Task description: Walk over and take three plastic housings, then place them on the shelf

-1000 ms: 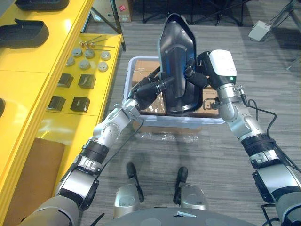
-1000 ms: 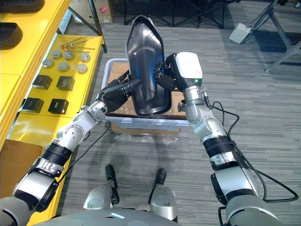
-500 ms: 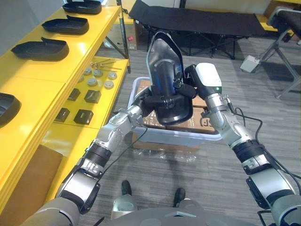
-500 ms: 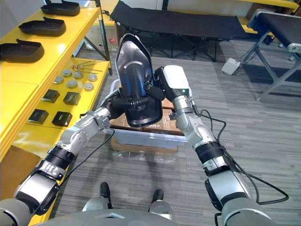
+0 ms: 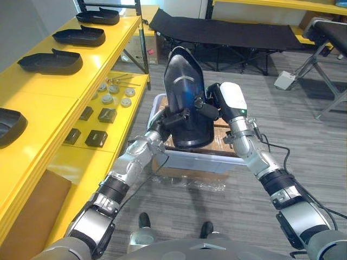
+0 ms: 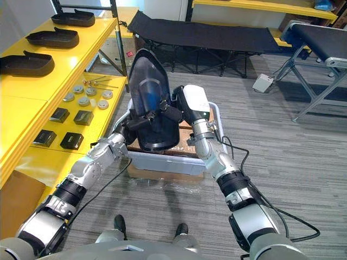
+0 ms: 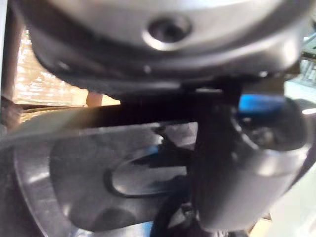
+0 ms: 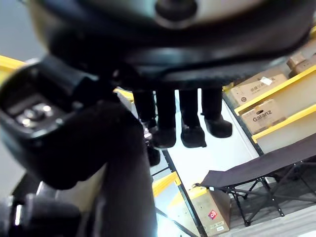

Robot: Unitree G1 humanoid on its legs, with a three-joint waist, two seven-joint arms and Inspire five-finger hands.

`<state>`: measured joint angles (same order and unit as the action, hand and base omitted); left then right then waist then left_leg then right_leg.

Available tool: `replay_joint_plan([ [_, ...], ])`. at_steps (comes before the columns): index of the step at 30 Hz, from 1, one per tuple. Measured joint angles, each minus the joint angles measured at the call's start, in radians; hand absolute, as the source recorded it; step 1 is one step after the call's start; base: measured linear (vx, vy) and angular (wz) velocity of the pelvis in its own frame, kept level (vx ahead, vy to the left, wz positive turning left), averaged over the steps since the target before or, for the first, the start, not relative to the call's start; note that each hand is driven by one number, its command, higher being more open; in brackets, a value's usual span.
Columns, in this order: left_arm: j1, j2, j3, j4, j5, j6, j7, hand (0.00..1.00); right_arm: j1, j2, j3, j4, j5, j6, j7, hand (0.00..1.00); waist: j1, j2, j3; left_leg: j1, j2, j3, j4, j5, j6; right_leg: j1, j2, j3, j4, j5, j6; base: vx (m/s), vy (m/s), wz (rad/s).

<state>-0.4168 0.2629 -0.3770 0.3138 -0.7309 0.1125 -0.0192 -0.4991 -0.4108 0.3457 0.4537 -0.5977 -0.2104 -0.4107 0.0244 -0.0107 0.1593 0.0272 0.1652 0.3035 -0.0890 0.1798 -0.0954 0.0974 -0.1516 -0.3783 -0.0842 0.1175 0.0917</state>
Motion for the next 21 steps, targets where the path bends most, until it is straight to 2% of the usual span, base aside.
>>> replay_joint_plan([
  [2,0.016,-0.002,-0.001,-0.011,-0.001,-0.012,0.008,0.0,0.015,0.019,-0.01,-0.004,0.006,0.0,-0.007,0.0,-0.001,0.001,-0.002,0.0,0.0,0.001,0.0,0.0,0.001,-0.001,0.0,0.001,0.0,0.002,-0.003,0.01,-0.001,-0.02],
  [3,0.031,-0.003,-0.001,-0.019,-0.001,-0.027,0.008,0.0,0.027,0.023,-0.013,-0.019,0.006,0.0,-0.011,1.0,-0.001,0.001,-0.002,0.001,0.0,0.003,0.0,0.0,0.002,-0.002,0.0,0.003,0.0,0.002,-0.003,0.01,-0.001,-0.06],
  [6,0.123,-0.023,0.008,-0.097,0.004,-0.074,0.019,0.0,0.098,0.035,-0.028,-0.121,0.038,-0.001,-0.011,1.0,-0.002,0.003,-0.007,0.005,-0.005,0.01,0.003,0.002,0.004,-0.003,0.006,0.006,0.004,0.002,-0.003,0.01,-0.001,-0.07],
  [8,0.194,-0.065,0.044,-0.155,0.034,-0.094,0.027,0.0,0.147,0.064,-0.05,-0.184,0.081,-0.007,-0.011,1.0,-0.003,0.006,-0.008,0.013,-0.005,0.016,0.003,-0.001,0.001,0.0,0.006,0.007,0.005,0.002,-0.003,0.04,-0.004,-0.08],
  [12,0.282,-0.125,0.091,-0.238,0.036,-0.119,0.042,0.0,0.223,0.107,-0.076,-0.292,0.246,-0.031,0.022,1.0,-0.003,0.017,-0.016,0.016,-0.005,0.015,0.001,-0.003,-0.002,0.006,0.005,0.0,0.005,-0.005,-0.001,0.0,0.0,0.03],
  [13,0.311,-0.138,0.105,-0.267,0.051,-0.134,0.051,0.0,0.252,0.107,-0.076,-0.328,0.306,-0.052,0.041,1.0,-0.002,0.021,-0.02,0.016,-0.005,0.01,0.0,-0.005,-0.005,0.008,0.006,-0.006,0.0,-0.011,-0.001,-0.03,0.0,0.15],
  [15,0.366,-0.153,0.137,-0.316,0.102,-0.165,0.096,0.0,0.32,0.112,-0.082,-0.429,0.381,-0.068,0.053,1.0,-0.002,0.03,-0.029,0.016,-0.004,0.0,0.0,-0.012,-0.009,0.011,0.007,-0.018,0.0,-0.022,-0.006,-0.02,-0.003,0.15],
  [17,0.449,-0.157,0.199,-0.37,0.179,-0.23,0.185,0.0,0.429,0.134,-0.117,-0.56,0.5,-0.12,0.067,1.0,-0.003,0.037,-0.043,0.012,-0.003,-0.008,0.0,-0.014,-0.011,0.014,0.007,-0.029,0.0,-0.027,-0.006,0.03,-0.01,0.13],
  [18,0.497,-0.167,0.252,-0.395,0.234,-0.275,0.239,0.0,0.491,0.159,-0.152,-0.626,0.571,-0.152,0.081,1.0,-0.003,0.037,-0.048,0.012,-0.003,-0.012,0.0,-0.015,-0.011,0.018,0.008,-0.033,0.0,-0.03,-0.005,0.04,-0.011,0.11],
  [21,0.579,-0.177,0.364,-0.449,0.337,-0.369,0.363,0.0,0.577,0.194,-0.241,-0.704,0.655,-0.193,0.098,1.0,-0.004,0.028,-0.053,0.011,-0.004,-0.022,0.0,-0.016,-0.013,0.025,0.007,-0.045,0.0,-0.034,-0.005,0.04,-0.009,0.11],
])
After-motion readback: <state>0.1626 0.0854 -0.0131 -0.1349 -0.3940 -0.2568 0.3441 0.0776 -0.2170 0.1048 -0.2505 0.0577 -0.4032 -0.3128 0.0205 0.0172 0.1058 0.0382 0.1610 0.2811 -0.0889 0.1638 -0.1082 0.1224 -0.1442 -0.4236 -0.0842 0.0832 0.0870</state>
